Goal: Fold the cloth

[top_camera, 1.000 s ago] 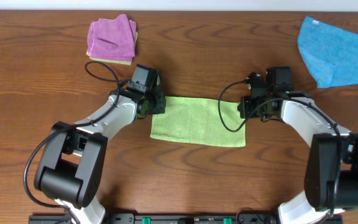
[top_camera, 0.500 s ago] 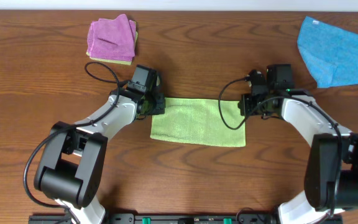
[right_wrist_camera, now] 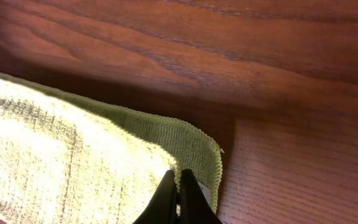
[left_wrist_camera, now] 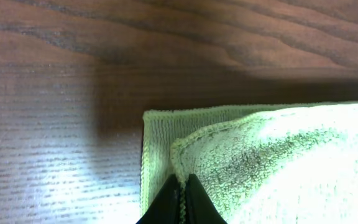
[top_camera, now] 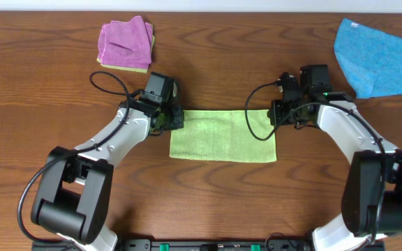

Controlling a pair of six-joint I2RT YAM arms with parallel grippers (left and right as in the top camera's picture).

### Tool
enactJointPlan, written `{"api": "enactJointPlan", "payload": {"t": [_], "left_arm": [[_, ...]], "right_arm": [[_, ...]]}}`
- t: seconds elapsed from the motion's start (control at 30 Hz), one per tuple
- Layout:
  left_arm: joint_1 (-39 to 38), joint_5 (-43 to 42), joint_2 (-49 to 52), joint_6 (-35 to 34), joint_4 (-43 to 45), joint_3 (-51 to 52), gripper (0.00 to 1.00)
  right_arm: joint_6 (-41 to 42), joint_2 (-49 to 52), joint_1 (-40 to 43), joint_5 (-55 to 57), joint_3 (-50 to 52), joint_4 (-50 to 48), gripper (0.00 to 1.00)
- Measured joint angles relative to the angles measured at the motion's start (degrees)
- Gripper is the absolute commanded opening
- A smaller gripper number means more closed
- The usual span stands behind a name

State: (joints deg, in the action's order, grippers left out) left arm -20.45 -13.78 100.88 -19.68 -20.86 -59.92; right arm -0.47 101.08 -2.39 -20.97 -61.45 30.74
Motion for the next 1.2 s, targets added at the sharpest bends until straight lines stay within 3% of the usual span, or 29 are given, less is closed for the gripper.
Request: {"api": "enactJointPlan", "payload": {"t": [0.2,0.5,0.77,0.8,0.83,0.87,0.93,0.97,1.0,1.2], "left_arm": [[0.0,-1.18,-0.44,0.0,-4.46,0.0,0.06],[0.0,4.13,-0.44,0.0,-2.43,0.0,0.06],[0.0,6.71,-0.44,-0.17,-0.57,0.0,0.14],[0.0,6.75,-0.44,-0.2,-0.55,0.0,0.14],[0.0,6.78,-0.44,-0.2,-0.55,0.0,0.22],[0.0,6.8,-0.44,-0.17,-0.52,0.0,0.38],[0.0,6.86,-0.44,-0.04,-0.55,0.0,0.57],[0.0,6.95,-0.46,-0.02,-0.55,0.0,0.68],[0.0,6.95,-0.44,-0.17,-0.57,0.0,0.8],[0.0,6.97,-0.44,-0.66,-0.81,0.0,0.89]], "right_arm": [[-0.02,0.0,0.0,-0.02,0.0,0.07,0.01],[-1.51,0.0,-0.04,1.29,0.0,-0.94,0.01],[-1.68,0.02,-0.76,1.77,0.0,-1.66,0.02],[-1.7,0.02,-1.16,1.9,0.0,-1.73,0.18],[-1.6,0.02,-1.46,1.88,0.0,-1.7,0.42],[-1.66,0.02,-1.86,2.01,0.0,-1.7,0.62],[-1.88,0.02,-2.4,2.16,0.0,-1.73,0.73],[-2.01,0.02,-2.67,2.19,0.0,-1.75,0.9],[-1.92,0.02,-2.78,2.25,0.0,-1.77,0.99],[-2.27,0.02,-3.1,4.5,0.0,-1.75,0.99]]}}
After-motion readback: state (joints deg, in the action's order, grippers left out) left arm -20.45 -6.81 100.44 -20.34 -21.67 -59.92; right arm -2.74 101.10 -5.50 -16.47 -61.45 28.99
